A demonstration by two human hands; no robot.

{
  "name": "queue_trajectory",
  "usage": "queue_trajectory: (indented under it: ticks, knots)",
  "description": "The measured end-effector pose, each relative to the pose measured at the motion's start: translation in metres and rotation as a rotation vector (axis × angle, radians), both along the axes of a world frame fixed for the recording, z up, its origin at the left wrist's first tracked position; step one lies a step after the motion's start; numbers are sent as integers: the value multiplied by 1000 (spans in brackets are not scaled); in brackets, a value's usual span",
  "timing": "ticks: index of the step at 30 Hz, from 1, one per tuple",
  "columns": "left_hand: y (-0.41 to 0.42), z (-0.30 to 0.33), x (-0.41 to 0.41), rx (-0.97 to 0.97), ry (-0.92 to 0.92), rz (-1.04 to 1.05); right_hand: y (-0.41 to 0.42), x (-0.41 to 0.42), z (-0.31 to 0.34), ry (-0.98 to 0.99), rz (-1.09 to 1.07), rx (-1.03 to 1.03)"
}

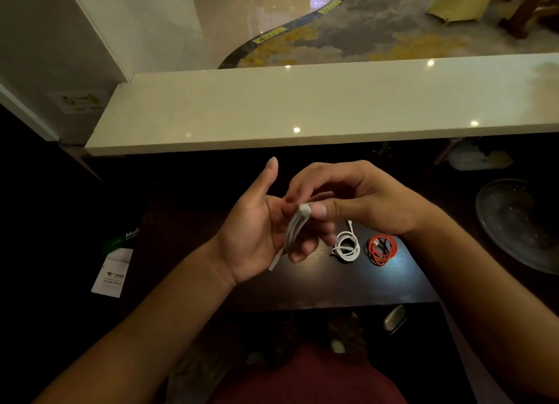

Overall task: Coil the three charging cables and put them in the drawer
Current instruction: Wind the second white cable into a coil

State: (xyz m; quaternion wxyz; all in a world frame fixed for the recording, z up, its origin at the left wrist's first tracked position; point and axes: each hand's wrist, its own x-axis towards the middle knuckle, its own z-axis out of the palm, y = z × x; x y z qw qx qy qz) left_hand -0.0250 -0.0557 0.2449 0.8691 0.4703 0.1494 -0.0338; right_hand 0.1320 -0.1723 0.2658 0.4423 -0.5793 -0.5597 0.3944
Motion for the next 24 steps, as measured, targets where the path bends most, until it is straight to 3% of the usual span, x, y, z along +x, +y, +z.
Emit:
queue_trajectory:
  ticks: [10, 17, 24]
  knots:
    - [-6, 3, 5, 3, 104, 41, 9, 9, 7, 7, 110, -107]
    - [-3, 3, 3, 159, 11, 197, 14, 9, -14, 52, 8, -125]
    - [2, -4, -1, 119, -37, 237, 7, 9, -36, 228, -12, -157]
